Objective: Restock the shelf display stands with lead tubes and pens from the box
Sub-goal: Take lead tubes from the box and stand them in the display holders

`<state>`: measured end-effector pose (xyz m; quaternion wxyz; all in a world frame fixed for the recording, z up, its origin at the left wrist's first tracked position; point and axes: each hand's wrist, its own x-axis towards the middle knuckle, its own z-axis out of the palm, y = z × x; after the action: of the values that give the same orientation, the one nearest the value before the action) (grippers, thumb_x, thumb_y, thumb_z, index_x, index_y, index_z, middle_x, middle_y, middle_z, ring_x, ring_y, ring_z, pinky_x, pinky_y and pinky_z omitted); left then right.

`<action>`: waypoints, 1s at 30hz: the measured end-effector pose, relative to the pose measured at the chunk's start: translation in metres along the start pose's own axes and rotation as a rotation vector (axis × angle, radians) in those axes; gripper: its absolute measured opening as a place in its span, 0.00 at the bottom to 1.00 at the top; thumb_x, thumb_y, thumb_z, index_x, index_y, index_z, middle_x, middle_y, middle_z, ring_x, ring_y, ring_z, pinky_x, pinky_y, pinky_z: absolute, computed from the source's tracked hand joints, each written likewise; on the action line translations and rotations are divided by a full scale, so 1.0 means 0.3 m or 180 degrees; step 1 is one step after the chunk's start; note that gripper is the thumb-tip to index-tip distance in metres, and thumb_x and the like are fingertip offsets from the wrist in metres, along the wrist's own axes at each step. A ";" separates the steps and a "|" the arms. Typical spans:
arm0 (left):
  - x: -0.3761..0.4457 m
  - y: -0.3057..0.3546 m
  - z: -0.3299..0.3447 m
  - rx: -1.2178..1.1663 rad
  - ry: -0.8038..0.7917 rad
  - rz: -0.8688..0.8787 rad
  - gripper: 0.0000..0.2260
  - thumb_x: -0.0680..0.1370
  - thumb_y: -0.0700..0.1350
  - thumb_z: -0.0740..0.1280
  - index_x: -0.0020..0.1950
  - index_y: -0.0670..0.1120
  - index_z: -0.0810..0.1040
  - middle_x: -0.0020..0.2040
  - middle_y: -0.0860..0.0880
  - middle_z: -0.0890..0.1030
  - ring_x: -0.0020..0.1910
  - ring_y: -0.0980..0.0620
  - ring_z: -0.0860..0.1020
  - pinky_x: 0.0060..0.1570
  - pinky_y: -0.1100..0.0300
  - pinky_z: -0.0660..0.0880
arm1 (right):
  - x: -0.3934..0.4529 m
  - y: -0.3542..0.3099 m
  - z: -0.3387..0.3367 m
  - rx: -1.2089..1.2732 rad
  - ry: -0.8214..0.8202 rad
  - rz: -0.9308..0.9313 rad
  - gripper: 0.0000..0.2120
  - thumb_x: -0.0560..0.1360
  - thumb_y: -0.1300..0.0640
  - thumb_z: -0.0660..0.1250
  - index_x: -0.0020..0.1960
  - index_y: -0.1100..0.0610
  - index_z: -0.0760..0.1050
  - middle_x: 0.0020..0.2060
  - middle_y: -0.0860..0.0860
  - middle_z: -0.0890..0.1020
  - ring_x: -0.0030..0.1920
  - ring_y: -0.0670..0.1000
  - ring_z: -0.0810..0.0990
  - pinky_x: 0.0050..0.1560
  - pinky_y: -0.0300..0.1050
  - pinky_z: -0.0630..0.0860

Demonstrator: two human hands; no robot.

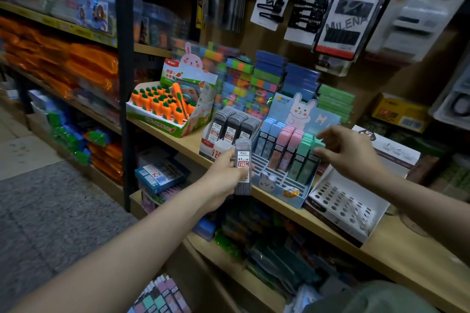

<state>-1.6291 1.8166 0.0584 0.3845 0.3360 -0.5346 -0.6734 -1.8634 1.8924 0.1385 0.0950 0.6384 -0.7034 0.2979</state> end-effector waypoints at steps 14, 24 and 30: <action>0.020 -0.042 -0.019 0.0093 0.0026 0.0301 0.13 0.80 0.36 0.62 0.58 0.53 0.73 0.51 0.51 0.84 0.50 0.54 0.83 0.49 0.58 0.78 | -0.020 0.021 0.048 -0.0514 0.0214 0.0002 0.09 0.70 0.54 0.75 0.45 0.52 0.76 0.45 0.50 0.74 0.41 0.46 0.71 0.43 0.39 0.67; 0.041 -0.025 -0.051 -0.0031 -0.0126 0.0457 0.09 0.81 0.39 0.63 0.60 0.48 0.74 0.50 0.50 0.85 0.47 0.53 0.82 0.43 0.57 0.77 | 0.013 -0.311 0.140 0.0600 -0.0571 -0.0218 0.20 0.75 0.47 0.70 0.65 0.48 0.72 0.49 0.45 0.80 0.46 0.43 0.79 0.48 0.40 0.77; 0.066 0.002 -0.112 0.0387 0.0126 0.0844 0.03 0.79 0.46 0.66 0.52 0.50 0.78 0.44 0.52 0.83 0.46 0.54 0.80 0.49 0.59 0.75 | 0.122 -0.374 0.200 0.0771 -0.0514 -0.0060 0.12 0.71 0.53 0.75 0.52 0.51 0.76 0.41 0.45 0.81 0.39 0.45 0.82 0.43 0.45 0.80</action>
<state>-1.6095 1.7836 0.0515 0.4595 0.2984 -0.6064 -0.5763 -1.7476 1.8282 0.1425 -0.0369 0.6737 -0.6616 0.3273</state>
